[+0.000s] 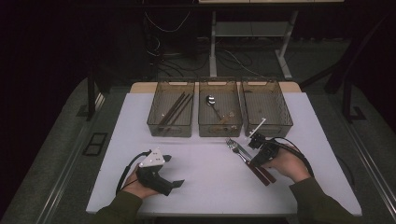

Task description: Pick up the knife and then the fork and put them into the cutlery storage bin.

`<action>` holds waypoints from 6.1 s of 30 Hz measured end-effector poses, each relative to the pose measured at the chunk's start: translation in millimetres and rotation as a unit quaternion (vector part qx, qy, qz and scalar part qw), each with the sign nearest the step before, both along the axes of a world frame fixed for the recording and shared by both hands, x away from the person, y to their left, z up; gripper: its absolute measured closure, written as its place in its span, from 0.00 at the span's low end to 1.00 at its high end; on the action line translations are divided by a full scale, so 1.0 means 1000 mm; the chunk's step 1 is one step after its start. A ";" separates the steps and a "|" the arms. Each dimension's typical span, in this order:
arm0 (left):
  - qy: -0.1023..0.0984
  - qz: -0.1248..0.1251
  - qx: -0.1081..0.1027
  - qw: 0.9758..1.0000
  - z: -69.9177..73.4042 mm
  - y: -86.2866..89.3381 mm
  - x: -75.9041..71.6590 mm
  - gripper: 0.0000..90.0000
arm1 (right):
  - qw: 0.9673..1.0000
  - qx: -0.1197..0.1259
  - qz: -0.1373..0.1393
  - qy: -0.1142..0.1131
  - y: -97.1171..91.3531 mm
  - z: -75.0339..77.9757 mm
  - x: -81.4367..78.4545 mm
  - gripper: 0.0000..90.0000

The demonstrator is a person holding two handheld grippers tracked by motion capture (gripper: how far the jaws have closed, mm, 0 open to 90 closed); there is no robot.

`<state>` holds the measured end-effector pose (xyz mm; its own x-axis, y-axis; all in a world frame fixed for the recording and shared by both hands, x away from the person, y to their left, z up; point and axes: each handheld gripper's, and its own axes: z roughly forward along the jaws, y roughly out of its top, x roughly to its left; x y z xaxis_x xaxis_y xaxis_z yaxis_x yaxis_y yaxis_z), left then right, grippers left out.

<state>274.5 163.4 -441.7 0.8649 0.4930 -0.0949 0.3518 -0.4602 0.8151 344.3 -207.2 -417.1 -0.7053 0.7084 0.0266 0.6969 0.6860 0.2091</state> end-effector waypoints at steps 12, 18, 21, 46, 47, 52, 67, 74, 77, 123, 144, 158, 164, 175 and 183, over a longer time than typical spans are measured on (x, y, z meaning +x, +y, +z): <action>0.001 -0.001 0.001 1.000 -0.001 -0.001 0.000 0.00 | 1.000 -0.028 -0.001 0.013 0.006 -0.002 0.004 0.83; 0.001 -0.001 0.000 1.000 -0.001 -0.001 0.000 0.00 | 0.999 -0.031 -0.001 0.017 0.007 -0.002 0.005 0.86; 0.001 -0.002 0.000 1.000 -0.001 -0.001 0.000 0.00 | 0.999 -0.032 -0.001 0.016 0.007 -0.002 0.005 0.86; 0.001 -0.004 0.000 1.000 -0.001 -0.001 0.000 0.00 | 0.999 0.031 0.015 -0.021 -0.013 0.010 0.001 0.87; 0.001 -0.004 0.000 1.000 -0.001 -0.001 0.000 0.00 | 0.999 0.038 0.016 -0.024 -0.014 0.011 0.001 0.87; 0.001 -0.003 0.000 1.000 0.000 -0.001 0.000 0.00 | 0.997 0.063 0.018 -0.035 -0.021 0.016 0.001 0.87; 0.003 -0.004 -0.007 1.000 0.000 0.000 0.000 0.00 | 0.986 0.139 0.019 -0.090 -0.042 0.033 -0.003 0.87; 0.005 -0.003 -0.014 1.000 0.000 -0.001 0.001 0.00 | 0.979 0.164 0.005 -0.118 -0.052 0.038 -0.002 0.87; 0.004 -0.003 -0.014 1.000 0.000 -0.001 0.001 0.00 | 0.976 0.178 -0.004 -0.128 -0.056 0.041 -0.002 0.87; 0.008 -0.005 -0.012 1.000 -0.001 -0.002 0.001 0.00 | 0.929 0.255 -0.100 -0.250 -0.115 0.096 0.024 0.87; 0.006 -0.008 -0.014 1.000 -0.001 -0.003 0.001 0.00 | 0.919 0.245 -0.160 -0.263 -0.124 0.086 0.087 0.87; 0.008 -0.009 -0.016 1.000 -0.001 -0.004 0.000 0.00 | 0.935 0.199 -0.173 -0.238 -0.114 0.061 0.105 0.87; 0.005 -0.009 -0.017 1.000 0.000 -0.005 -0.001 0.00 | 0.943 0.175 -0.169 -0.227 -0.108 0.053 0.109 0.87; 0.006 -0.011 -0.016 1.000 -0.001 -0.005 -0.001 0.00 | 0.957 0.127 -0.158 -0.207 -0.101 0.037 0.115 0.87; 0.006 -0.011 -0.016 1.000 -0.001 -0.005 -0.001 0.00 | 0.965 0.100 -0.151 -0.190 -0.099 0.027 0.117 0.86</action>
<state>273.9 158.1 -442.4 0.8741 0.4704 -0.1212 0.3519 -0.4411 0.8256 461.5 -306.2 -389.9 -0.4537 0.8904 -0.0358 0.7058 0.3835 0.5957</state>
